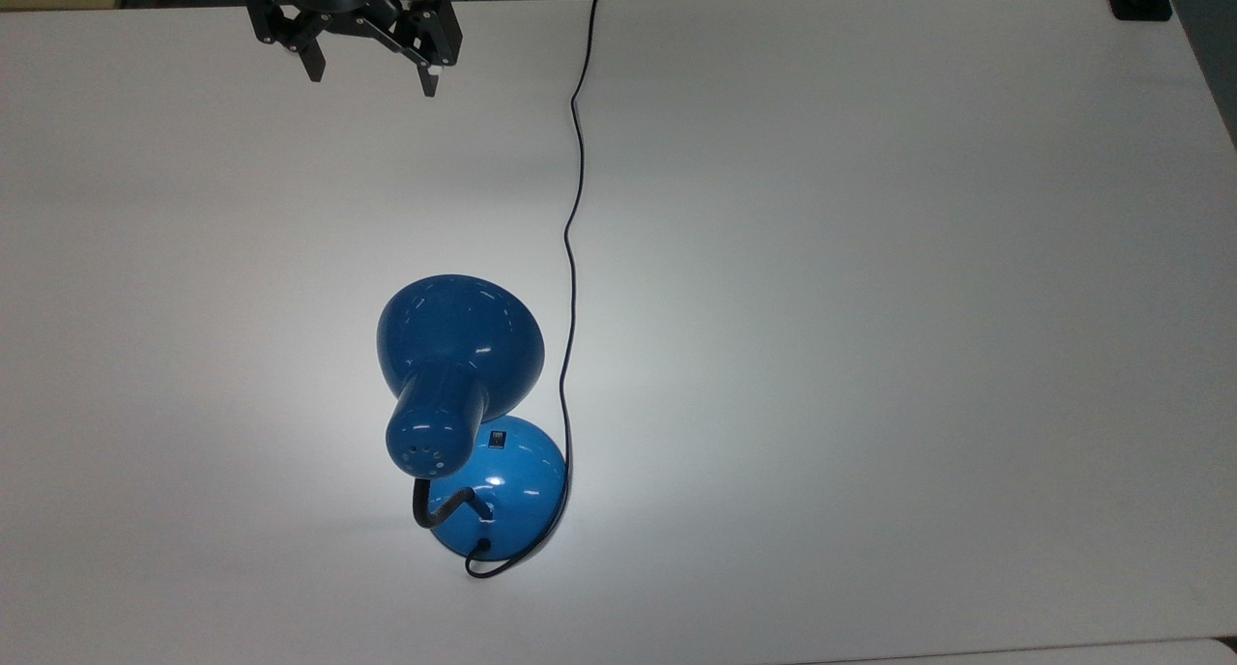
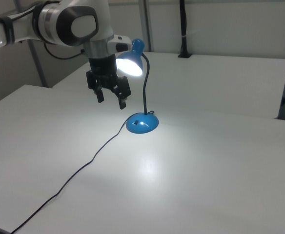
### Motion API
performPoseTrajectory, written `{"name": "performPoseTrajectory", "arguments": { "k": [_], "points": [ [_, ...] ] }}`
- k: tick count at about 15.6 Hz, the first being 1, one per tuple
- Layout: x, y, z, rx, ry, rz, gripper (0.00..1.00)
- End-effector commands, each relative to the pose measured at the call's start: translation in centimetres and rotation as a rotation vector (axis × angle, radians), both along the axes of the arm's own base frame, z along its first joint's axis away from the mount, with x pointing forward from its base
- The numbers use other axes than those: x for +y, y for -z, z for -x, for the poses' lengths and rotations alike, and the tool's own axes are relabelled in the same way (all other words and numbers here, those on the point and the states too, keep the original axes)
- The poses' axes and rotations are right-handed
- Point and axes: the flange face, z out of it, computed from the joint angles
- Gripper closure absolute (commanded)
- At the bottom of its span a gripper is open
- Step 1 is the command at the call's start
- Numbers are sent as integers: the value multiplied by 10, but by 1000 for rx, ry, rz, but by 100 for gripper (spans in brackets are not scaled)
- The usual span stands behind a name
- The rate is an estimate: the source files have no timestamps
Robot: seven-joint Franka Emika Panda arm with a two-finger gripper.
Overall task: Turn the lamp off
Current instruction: 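Move the gripper down toward the blue lamp's round base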
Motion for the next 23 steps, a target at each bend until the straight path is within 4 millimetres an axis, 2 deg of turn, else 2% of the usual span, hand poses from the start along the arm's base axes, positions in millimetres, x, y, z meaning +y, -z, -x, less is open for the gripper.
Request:
{"name": "performPoseTrajectory", "arguments": {
  "k": [1,9,12,13,14,16,17,21,23],
  "points": [
    [-5,-8,6,6,-10,-1,0],
    [-7,-3,4,6,-9,-1,0],
    [-6,1,-4,-23,-14,7,0],
    [-4,4,-9,-44,-21,12,10],
    [-3,14,-16,-48,-38,19,27],
    [4,30,-31,-76,-93,-9,85],
    [9,37,-39,-111,-95,-43,100],
    [26,86,-80,-213,-81,-28,100],
    [46,113,-96,-256,-109,-3,100]
  ]
}}
